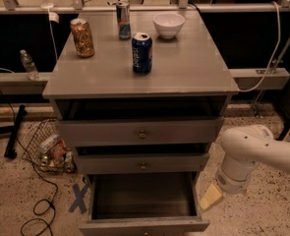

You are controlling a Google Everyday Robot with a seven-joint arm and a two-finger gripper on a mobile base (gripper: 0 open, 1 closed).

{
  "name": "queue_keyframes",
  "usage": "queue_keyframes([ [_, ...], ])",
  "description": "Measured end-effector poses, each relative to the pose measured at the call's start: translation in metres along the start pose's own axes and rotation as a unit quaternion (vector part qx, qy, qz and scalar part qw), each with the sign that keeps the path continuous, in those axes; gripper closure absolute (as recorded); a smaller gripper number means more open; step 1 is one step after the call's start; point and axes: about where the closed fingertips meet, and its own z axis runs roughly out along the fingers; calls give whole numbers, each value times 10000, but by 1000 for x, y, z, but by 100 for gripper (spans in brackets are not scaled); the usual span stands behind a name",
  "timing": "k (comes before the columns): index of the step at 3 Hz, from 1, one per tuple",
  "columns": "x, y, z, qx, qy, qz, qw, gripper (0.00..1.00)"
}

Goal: Close bottom drawer

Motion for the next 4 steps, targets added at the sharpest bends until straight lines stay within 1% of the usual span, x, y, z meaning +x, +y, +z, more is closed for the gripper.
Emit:
queue_keyframes([
  [1, -3, 13, 64, -552, 269, 220, 9979, 0],
  [2, -3, 13, 64, -552, 270, 220, 9979, 0],
  [3, -5, 6, 98, -499, 354, 458, 9971, 0],
  [4, -7, -9, 172, -379, 459, 1083, 9923, 0],
])
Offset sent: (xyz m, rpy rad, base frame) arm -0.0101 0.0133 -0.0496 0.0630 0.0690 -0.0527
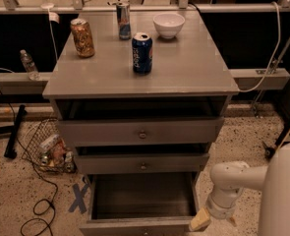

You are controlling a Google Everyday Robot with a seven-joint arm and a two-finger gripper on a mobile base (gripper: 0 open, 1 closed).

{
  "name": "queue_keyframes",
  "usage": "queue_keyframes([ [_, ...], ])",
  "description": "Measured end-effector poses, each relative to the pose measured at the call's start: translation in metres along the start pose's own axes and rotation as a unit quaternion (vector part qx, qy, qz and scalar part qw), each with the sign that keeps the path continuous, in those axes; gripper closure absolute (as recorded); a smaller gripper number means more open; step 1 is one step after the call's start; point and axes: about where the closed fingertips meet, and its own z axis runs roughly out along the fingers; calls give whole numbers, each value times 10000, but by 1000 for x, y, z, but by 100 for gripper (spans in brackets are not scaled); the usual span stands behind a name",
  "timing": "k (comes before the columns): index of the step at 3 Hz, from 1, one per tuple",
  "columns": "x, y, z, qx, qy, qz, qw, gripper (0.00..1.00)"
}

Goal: Close bottom drawer

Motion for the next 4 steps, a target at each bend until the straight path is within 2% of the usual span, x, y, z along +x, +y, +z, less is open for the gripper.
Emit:
queue_keyframes([
  [1, -6, -7, 36, 10, 63, 324, 9995, 0],
  [2, -12, 2, 77, -75, 149, 507, 9986, 0],
  [3, -15, 14, 106, -146, 268, 466, 9984, 0],
  [4, -18, 37, 130, -270, 434, 176, 9985, 0],
])
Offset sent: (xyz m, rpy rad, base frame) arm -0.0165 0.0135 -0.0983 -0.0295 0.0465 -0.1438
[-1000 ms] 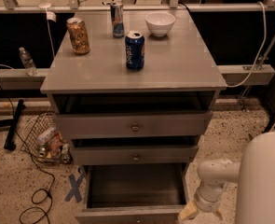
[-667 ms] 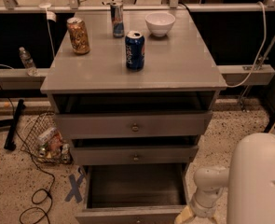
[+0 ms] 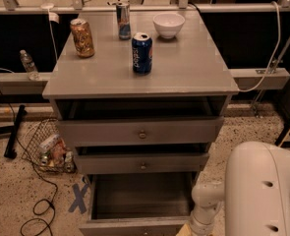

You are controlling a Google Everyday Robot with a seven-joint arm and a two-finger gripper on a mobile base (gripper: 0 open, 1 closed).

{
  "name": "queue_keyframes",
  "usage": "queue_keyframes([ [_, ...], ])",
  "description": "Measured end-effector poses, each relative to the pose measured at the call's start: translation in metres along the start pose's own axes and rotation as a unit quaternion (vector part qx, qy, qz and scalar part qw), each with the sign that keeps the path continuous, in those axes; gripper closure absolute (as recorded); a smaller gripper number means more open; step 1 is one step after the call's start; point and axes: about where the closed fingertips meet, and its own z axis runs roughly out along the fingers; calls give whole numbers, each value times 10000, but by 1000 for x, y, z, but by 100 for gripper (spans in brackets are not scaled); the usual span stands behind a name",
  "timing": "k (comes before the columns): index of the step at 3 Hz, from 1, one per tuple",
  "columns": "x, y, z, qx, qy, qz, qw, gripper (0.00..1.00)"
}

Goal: Close bottom drawer

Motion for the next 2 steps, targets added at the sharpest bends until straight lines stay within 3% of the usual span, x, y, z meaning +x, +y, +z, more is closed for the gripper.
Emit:
queue_keyframes([
  [2, -1, -2, 9, -121, 108, -13, 9999, 0],
])
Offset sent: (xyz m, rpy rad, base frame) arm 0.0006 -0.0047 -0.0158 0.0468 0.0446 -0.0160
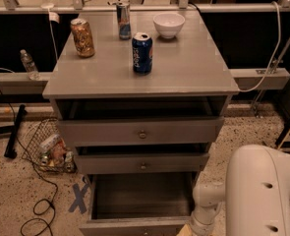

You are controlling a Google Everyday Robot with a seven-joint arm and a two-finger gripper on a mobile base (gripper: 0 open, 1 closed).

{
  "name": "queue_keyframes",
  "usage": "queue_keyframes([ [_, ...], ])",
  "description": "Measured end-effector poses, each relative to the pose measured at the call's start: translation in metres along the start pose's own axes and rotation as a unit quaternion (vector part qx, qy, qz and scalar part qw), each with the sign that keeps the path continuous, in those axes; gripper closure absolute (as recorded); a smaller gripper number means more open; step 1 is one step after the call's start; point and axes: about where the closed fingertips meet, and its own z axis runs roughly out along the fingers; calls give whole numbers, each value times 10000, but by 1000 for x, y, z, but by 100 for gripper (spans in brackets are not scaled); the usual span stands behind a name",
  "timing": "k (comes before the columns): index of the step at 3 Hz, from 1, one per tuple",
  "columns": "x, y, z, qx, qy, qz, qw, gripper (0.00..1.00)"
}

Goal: Close bottom drawer

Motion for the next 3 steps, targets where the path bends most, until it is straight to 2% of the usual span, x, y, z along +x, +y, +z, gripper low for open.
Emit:
queue_keyframes([
  [1, -7, -4, 16, -221, 82, 6, 9997, 13],
  [2, -17, -8, 32, -391, 96, -17, 9992, 38],
  [3, -23, -5, 39, -475, -51, -136, 9988, 68],
])
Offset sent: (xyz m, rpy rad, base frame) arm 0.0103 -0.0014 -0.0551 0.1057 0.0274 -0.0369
